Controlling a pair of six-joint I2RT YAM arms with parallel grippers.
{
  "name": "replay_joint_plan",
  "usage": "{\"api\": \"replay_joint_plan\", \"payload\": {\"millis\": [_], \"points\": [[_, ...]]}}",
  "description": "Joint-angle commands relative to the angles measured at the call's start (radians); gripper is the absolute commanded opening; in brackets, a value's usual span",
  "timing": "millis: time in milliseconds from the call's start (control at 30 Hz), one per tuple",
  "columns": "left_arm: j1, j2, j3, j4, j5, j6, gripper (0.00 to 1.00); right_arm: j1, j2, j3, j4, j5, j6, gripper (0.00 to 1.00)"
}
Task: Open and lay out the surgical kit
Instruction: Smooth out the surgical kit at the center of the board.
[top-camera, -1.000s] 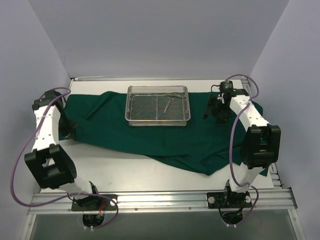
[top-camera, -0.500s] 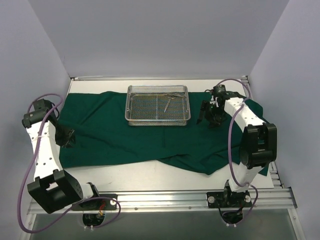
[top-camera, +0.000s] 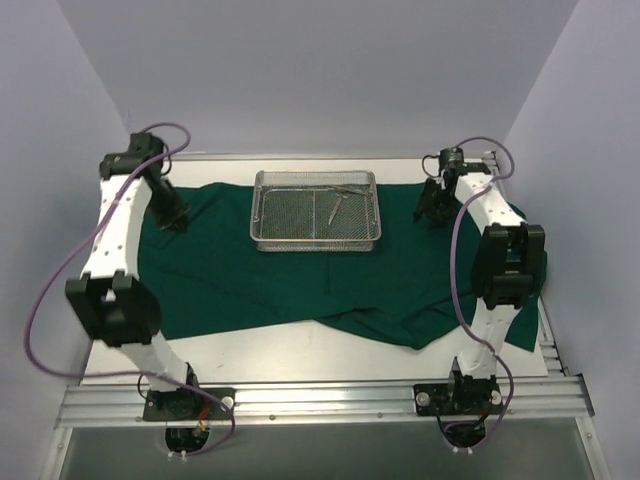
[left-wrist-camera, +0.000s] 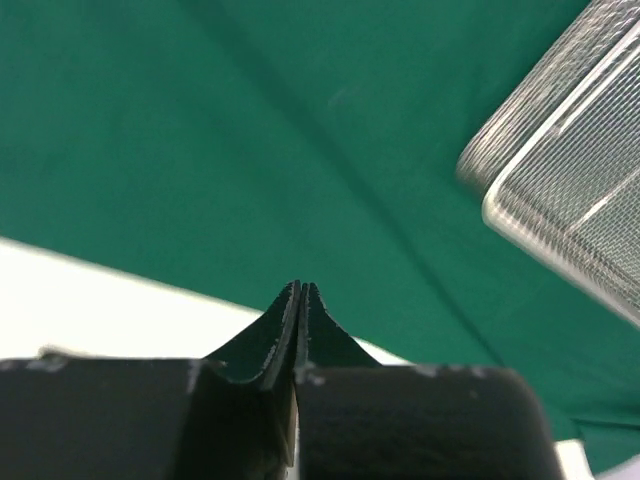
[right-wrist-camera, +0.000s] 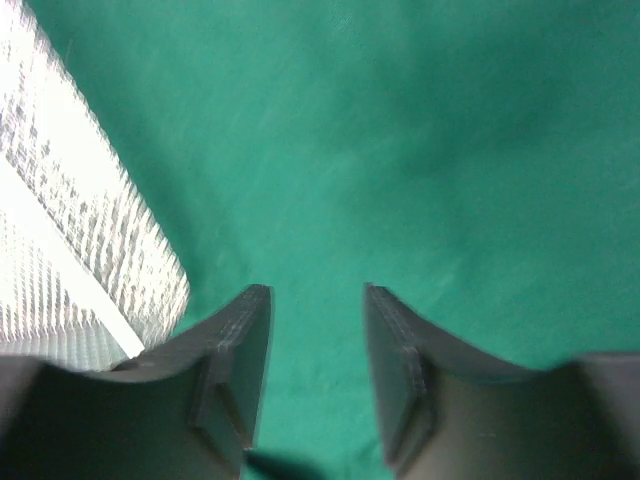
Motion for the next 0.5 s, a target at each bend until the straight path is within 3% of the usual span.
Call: {"api": "replay_joint_plan", "payload": {"millis": [0, 133, 333, 467], "points": [[-0.05, 0.183, 0.163, 0.073, -0.053, 0.067, 0.02, -0.081, 0.045, 0.09, -0.004, 0.086, 0.042, 0.39], [-0.047, 0.382, 0.379, 0.059, -0.099, 0.026, 0.02, -0.144, 0.108, 0.174, 0.076, 0.147, 0.062, 0.0], [-0.018, 0.601, 0.592, 0.031, -0.194, -0.068, 0.02, -0.182, 0.312, 0.413, 0.082, 0.262, 0.027, 0.0], [0.013, 0.741, 0.682, 0.063, -0.168, -0.072, 0.02, -0.191, 0.416, 0.498, 0.091, 0.241, 0.004, 0.0]]}}
